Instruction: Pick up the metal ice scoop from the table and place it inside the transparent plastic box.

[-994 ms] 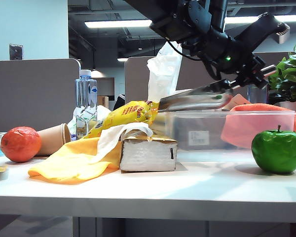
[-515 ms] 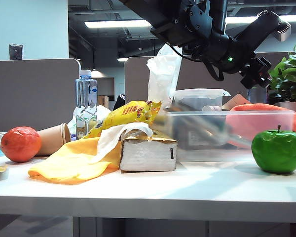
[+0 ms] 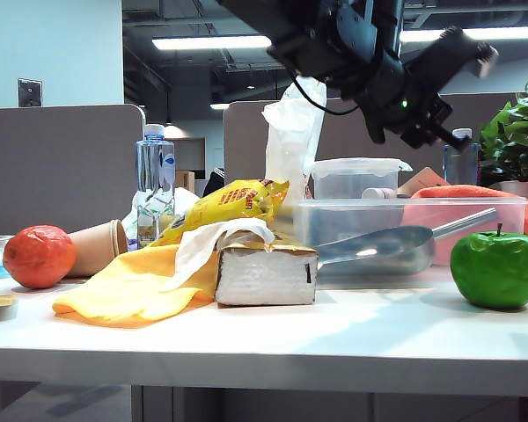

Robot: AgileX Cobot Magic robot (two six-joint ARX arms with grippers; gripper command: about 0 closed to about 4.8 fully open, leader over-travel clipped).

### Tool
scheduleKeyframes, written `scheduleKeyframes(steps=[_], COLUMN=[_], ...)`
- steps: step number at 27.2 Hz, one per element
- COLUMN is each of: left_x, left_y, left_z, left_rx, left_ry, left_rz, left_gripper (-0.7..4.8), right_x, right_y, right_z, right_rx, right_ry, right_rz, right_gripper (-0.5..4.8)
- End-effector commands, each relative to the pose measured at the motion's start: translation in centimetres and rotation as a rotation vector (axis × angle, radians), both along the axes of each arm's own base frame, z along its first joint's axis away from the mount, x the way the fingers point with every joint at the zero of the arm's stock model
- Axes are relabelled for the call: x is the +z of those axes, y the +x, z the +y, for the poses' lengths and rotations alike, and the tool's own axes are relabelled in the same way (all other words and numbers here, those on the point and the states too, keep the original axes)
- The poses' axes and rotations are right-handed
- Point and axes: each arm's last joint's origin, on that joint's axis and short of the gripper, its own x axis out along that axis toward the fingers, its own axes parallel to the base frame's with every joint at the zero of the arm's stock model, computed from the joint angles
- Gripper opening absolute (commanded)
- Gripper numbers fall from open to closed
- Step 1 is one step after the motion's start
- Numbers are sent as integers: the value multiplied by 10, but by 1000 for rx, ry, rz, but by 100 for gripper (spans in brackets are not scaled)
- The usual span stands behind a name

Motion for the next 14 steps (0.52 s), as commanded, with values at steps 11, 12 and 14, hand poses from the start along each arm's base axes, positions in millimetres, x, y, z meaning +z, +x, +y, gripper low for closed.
scheduleKeyframes(steps=[11, 12, 14], left_x=[105, 115, 137], left_y=[-40, -44, -55], left_z=[39, 44, 56], left_rx=[-135, -138, -135], left_ry=[-246, -253, -283], left_rz=[249, 260, 268], left_gripper=[-6, -6, -6], right_x=[3, 4, 5], right_y=[-1, -2, -1], right_z=[1, 1, 1], right_rx=[17, 17, 16], right_ry=[7, 9, 10], right_rz=[-30, -41, -45], right_gripper=[-1, -1, -1])
